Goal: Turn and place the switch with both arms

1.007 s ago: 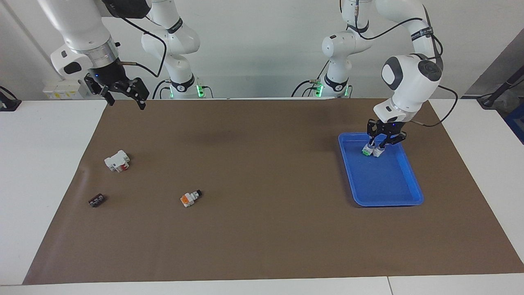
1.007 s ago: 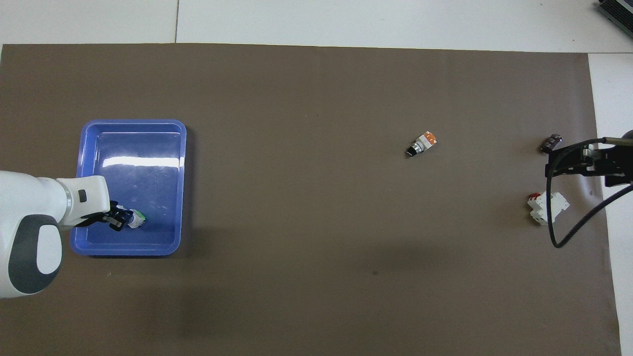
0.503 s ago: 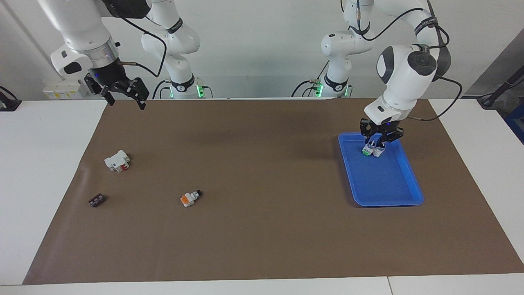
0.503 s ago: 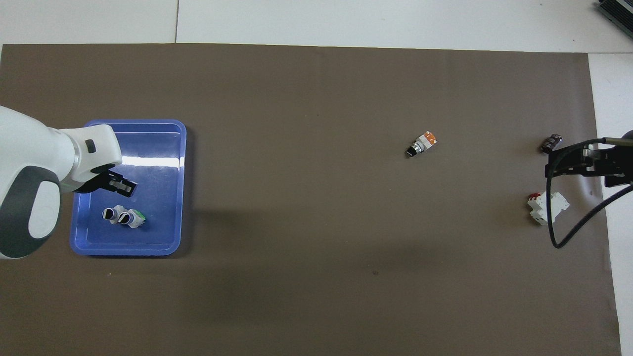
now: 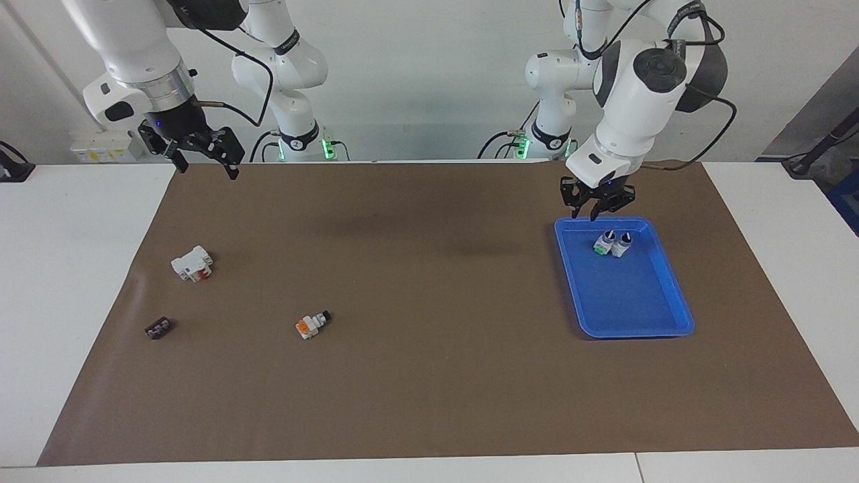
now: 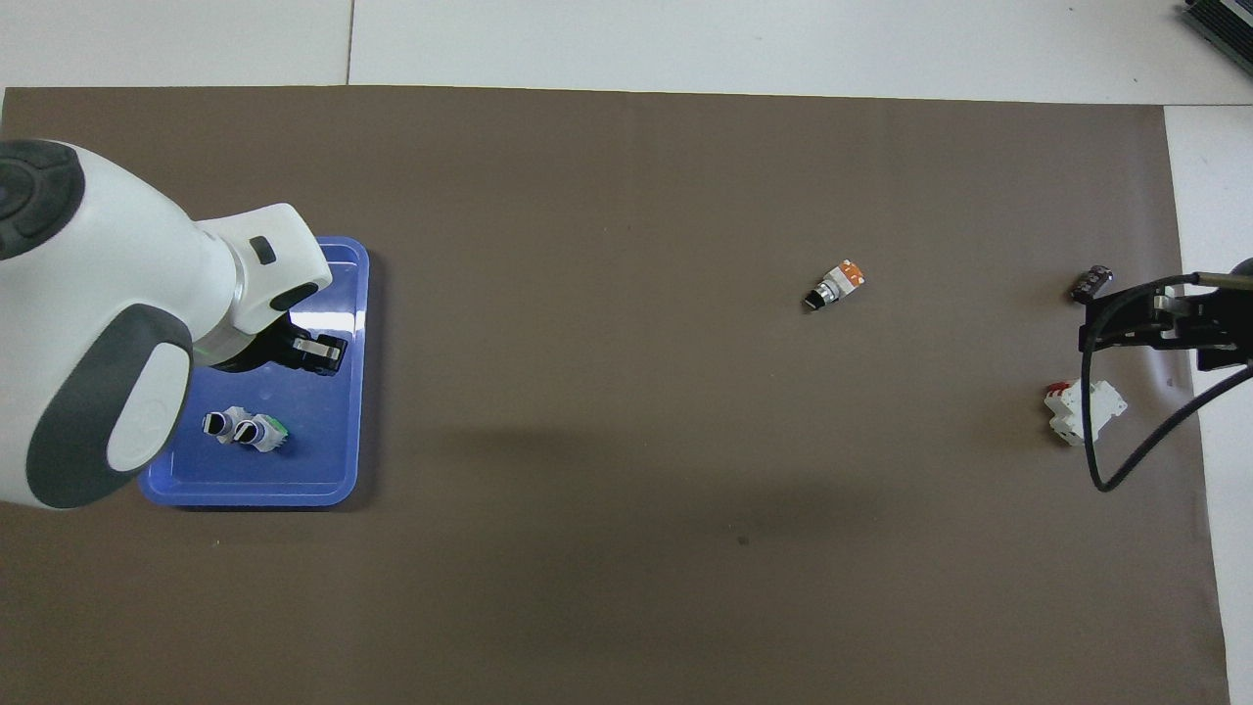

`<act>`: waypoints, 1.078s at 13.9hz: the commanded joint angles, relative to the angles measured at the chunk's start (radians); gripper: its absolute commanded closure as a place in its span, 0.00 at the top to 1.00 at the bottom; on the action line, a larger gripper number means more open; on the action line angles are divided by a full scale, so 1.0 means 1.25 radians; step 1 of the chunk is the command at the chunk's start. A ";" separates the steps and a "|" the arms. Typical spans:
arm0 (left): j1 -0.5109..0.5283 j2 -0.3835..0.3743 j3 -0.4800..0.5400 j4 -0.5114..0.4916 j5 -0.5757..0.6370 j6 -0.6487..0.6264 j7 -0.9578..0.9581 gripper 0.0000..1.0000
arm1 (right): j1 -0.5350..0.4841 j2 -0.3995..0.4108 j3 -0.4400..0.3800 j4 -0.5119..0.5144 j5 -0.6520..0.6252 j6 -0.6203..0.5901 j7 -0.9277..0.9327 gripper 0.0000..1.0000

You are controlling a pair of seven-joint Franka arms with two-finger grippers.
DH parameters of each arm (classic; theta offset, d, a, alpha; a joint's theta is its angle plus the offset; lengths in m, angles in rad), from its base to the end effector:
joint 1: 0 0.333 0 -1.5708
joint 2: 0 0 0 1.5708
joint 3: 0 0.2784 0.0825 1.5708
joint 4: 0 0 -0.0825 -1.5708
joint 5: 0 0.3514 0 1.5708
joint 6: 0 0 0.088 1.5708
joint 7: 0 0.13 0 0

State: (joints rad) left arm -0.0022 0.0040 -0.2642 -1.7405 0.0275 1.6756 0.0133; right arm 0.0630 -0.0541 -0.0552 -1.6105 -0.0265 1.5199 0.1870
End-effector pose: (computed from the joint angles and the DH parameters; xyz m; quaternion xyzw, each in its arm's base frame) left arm 0.5053 -0.1343 0.4960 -0.9893 0.1412 0.0324 0.0173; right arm 0.5007 -0.0003 0.5699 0.9957 -0.0898 -0.0171 0.0135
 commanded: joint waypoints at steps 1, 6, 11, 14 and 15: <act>0.016 0.025 0.008 0.110 0.011 -0.096 -0.024 0.36 | -0.001 -0.006 0.004 0.001 -0.006 -0.013 0.001 1.00; 0.020 0.026 0.010 0.197 0.006 -0.180 -0.100 0.37 | -0.001 -0.006 0.004 0.001 -0.006 -0.013 0.001 1.00; 0.042 0.002 0.013 0.121 -0.018 -0.097 -0.135 0.46 | -0.001 -0.006 0.004 0.001 -0.005 -0.013 0.001 1.00; 0.056 -0.013 0.013 0.089 -0.018 -0.074 -0.132 0.64 | -0.001 -0.006 0.004 0.001 -0.005 -0.015 0.001 1.00; 0.056 -0.014 0.013 0.085 -0.018 -0.070 -0.132 0.73 | -0.001 -0.006 0.004 0.000 -0.005 -0.013 0.001 1.00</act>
State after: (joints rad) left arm 0.0521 0.0180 -0.2467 -1.5877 0.0176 1.5516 -0.1430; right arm 0.0630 -0.0541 -0.0552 -1.6105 -0.0265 1.5199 0.1870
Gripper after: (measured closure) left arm 0.419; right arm 0.000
